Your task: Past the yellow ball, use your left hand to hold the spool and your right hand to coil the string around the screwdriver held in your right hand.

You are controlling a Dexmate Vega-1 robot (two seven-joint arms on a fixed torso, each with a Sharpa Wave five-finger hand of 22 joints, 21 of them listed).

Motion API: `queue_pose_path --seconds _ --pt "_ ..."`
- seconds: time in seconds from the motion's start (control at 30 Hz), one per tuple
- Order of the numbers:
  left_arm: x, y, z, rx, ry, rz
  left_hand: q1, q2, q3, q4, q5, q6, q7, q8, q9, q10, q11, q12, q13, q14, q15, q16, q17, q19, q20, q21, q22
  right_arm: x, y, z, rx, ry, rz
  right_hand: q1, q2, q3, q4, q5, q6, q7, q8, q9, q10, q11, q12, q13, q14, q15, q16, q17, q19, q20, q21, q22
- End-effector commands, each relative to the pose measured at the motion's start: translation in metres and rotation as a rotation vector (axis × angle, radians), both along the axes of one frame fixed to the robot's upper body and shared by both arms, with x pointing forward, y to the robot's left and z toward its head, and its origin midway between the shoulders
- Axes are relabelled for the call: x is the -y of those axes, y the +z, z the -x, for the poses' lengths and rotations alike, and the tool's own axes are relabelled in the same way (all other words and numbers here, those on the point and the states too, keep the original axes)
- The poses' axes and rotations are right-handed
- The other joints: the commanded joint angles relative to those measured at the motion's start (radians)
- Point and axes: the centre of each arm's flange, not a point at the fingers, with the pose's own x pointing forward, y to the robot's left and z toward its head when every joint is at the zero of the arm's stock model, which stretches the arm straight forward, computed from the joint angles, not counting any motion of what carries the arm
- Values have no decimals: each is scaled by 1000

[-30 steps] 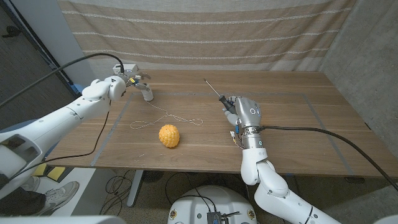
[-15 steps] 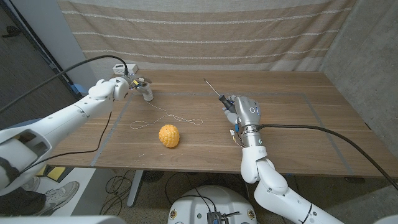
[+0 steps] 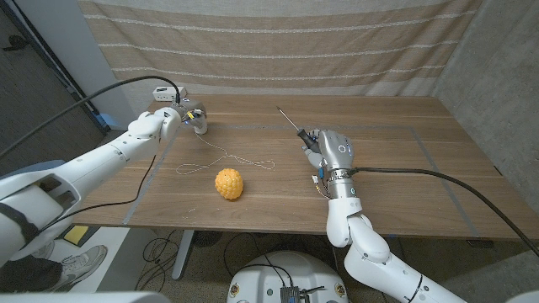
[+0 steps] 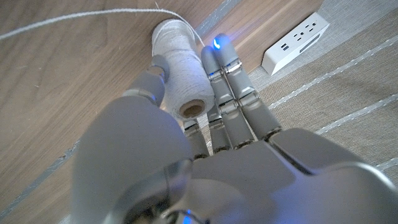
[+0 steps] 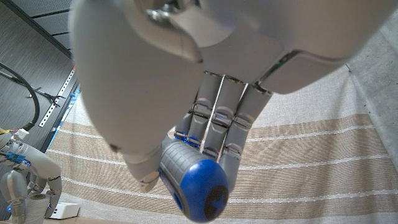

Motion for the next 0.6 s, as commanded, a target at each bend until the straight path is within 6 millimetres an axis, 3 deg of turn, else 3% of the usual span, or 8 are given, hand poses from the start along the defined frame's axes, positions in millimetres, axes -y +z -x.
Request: queue_pose_path --seconds 0.03,0.3,0.6 --pt "0 4 15 148 -90 23 167 117 49 46 6 180 150 19 4 164 -114 4 33 93 -133 10 13 15 -75 28 6 3 0 -3 5 11 0 142 147 69 -62 5 111 -88 4 7 10 -5 -5 5 124 -148 -3 5 -6 -109 10 -3" --pt "-12 16 44 314 -289 224 195 105 41 48 8 174 158 12 -1 183 -92 -4 26 102 -132 4 12 26 -76 52 5 4 1 -2 20 31 1 142 146 68 -62 5 113 -89 3 7 10 -4 -8 8 121 -148 -7 6 -11 -109 17 -9" --pt "-19 20 67 446 -557 500 208 103 36 51 9 177 162 9 -4 187 -89 -6 31 111 -131 -2 5 31 -79 66 4 4 3 -6 28 74 -15 142 147 68 -62 5 116 -88 2 7 10 -3 -13 10 123 -148 -9 7 -16 -109 24 -16"
